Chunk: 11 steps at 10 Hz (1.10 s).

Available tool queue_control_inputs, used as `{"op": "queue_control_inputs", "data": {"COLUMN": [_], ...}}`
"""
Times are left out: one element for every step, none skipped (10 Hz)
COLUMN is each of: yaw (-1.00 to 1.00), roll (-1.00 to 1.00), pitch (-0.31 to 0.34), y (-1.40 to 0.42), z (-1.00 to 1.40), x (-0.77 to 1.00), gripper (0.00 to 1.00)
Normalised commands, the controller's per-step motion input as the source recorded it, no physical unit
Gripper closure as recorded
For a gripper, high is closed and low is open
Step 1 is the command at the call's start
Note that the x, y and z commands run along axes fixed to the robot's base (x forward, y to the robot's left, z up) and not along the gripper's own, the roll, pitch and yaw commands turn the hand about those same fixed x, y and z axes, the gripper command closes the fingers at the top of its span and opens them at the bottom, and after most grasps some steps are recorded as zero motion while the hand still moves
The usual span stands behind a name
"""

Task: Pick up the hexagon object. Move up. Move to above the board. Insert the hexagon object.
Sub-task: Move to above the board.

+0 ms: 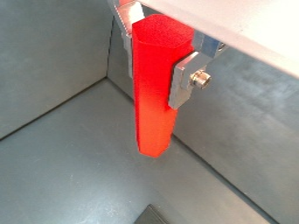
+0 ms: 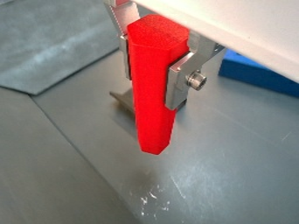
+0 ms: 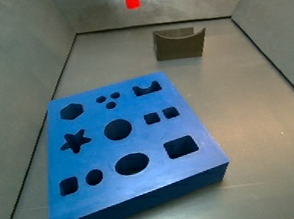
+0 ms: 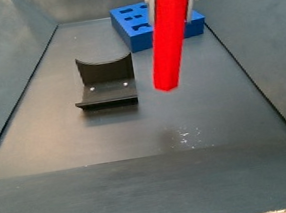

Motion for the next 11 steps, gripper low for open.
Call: {"op": "queue_control_inputs", "data": {"yaw": [-0.07,-0.06,-0.05,-0.13,-0.09,-0.04,-0.01,0.01,0.0,0.0,0.01], "roll": [-0.17,-0.16,-0.16,-0.03,0.02,0.06,0.05,0.05,0.05,0.04,0.02], "pitch": [0.046,0.052,0.05,0.557,0.495,0.426,0.28,0.167,0.116,0.089,0.067], "y": [-0.01,0.0,0.01,-1.0,-1.0,-1.0,-1.0,-1.0,-1.0,-1.0,-1.0], "z": [0.71,0.54,0.31,0.22,0.21,0.22,0.22,0.22,0.23,0.23,0.23], "x": [0.07,0.05,0.03,0.02,0.03,0.02,0.02,0.03,0.03,0.03,0.03], "gripper": [1.0,1.0,1.0,1.0,1.0,1.0,1.0,1.0,1.0,1.0,1.0]}}
